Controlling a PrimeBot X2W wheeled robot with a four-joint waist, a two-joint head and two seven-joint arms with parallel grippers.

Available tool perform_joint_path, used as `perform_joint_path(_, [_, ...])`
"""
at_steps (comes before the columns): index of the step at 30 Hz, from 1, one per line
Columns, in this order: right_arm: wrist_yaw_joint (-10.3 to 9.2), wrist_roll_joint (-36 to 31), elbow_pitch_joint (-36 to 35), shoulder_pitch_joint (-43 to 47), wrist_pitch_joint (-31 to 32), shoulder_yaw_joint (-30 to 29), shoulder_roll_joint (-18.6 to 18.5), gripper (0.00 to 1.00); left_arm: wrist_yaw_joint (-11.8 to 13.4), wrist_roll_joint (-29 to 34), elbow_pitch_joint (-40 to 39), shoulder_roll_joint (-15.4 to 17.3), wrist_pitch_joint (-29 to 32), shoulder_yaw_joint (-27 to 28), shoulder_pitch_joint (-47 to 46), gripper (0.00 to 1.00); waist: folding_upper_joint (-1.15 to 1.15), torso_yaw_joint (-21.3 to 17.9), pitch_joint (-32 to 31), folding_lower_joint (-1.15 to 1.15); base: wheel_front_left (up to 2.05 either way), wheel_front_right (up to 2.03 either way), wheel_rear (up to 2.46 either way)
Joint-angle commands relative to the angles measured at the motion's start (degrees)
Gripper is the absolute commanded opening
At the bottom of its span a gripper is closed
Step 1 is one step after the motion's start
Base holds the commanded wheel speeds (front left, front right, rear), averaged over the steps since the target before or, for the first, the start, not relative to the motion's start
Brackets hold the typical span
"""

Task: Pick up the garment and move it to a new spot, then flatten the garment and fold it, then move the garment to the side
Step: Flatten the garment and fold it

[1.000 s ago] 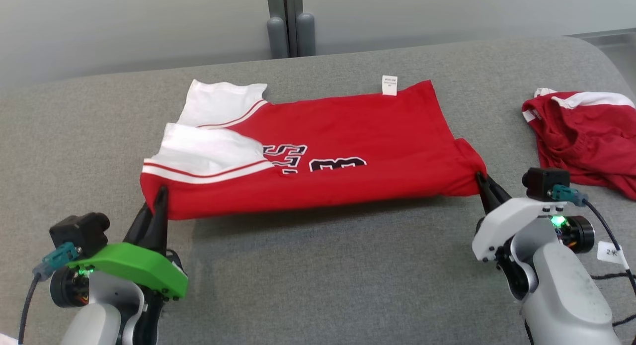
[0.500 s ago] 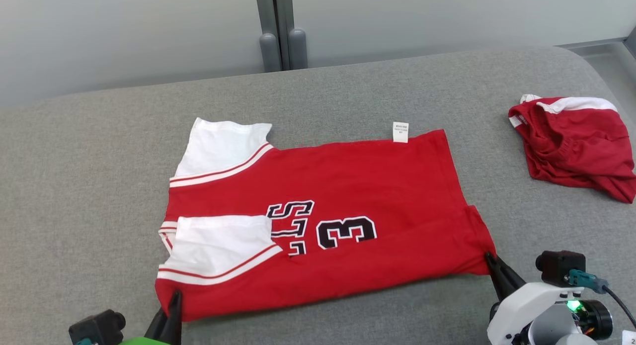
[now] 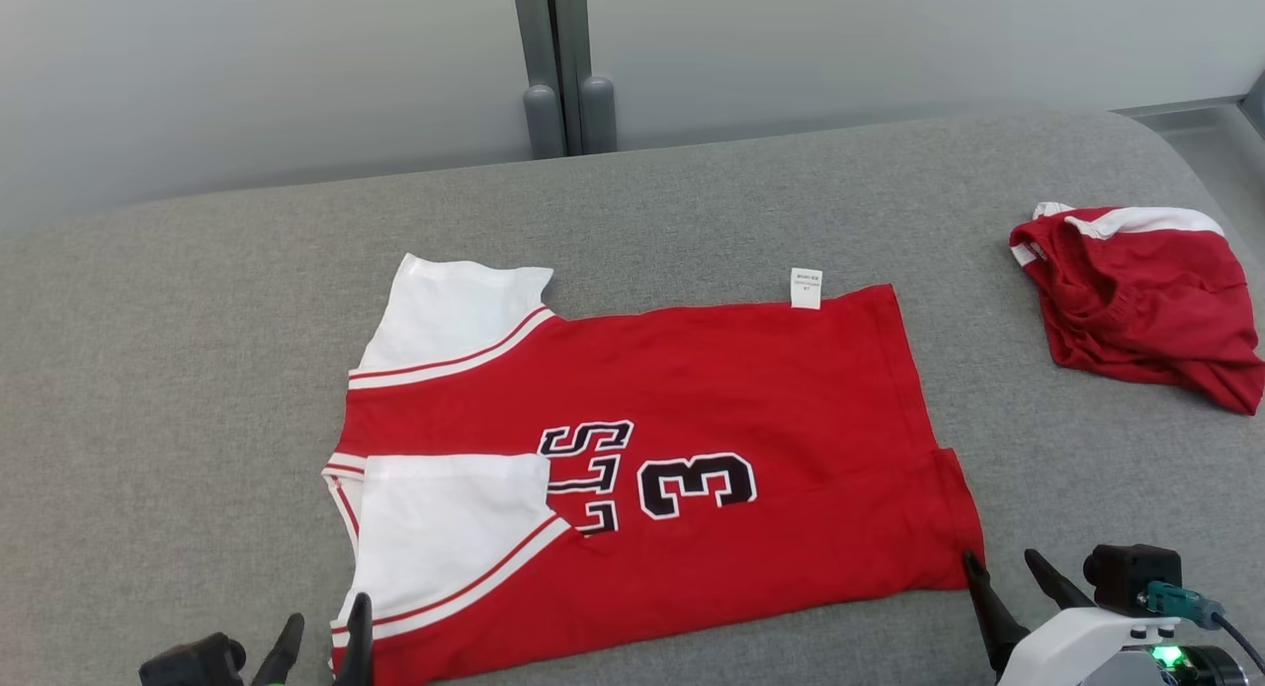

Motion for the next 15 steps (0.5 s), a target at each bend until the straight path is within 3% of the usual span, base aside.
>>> perform_joint_path(1, [-0.10,-0.53,-0.85,0.84,0.15,-0.41,-0.23,1.00,-0.21,1.16,-0.33,1.02,-0.29,0.11,-1.68,1.00,0.00,0.04,-0.08,0.00,0.00,0.00,0.00])
perform_joint_path(4, [-0.10,-0.75,-2.73,0.76,0.03,-0.88,-0.22,1.00,-0.73,2.10,-0.97,2.56,0.34,-0.02,-4.14,1.00,0.00,-0.09,-0.02,0.00,0.00,0.00,0.00])
perform_joint_path(10, [-0.10,-2.59,-6.91,-2.83,0.64,-0.85,-0.21,1.00,-3.23,5.29,-2.06,8.74,3.69,0.42,-15.02,1.00,0.00,-0.74,1.40,0.00,0.00,0.00,0.00])
perform_joint_path(11, [-0.10,-3.79,-7.89,-4.58,1.13,-0.39,-0.21,1.00,-5.18,6.51,-2.32,11.39,5.24,0.13,-20.53,1.00,0.00,-1.22,2.55,0.00,0.00,0.00,0.00])
perform_joint_path(15, [-0.10,-5.33,-8.95,-9.02,2.16,1.04,-0.22,1.00,-8.70,7.74,-1.59,15.40,9.85,-0.37,-31.68,1.00,0.00,-2.73,5.93,0.00,0.00,0.00,0.00])
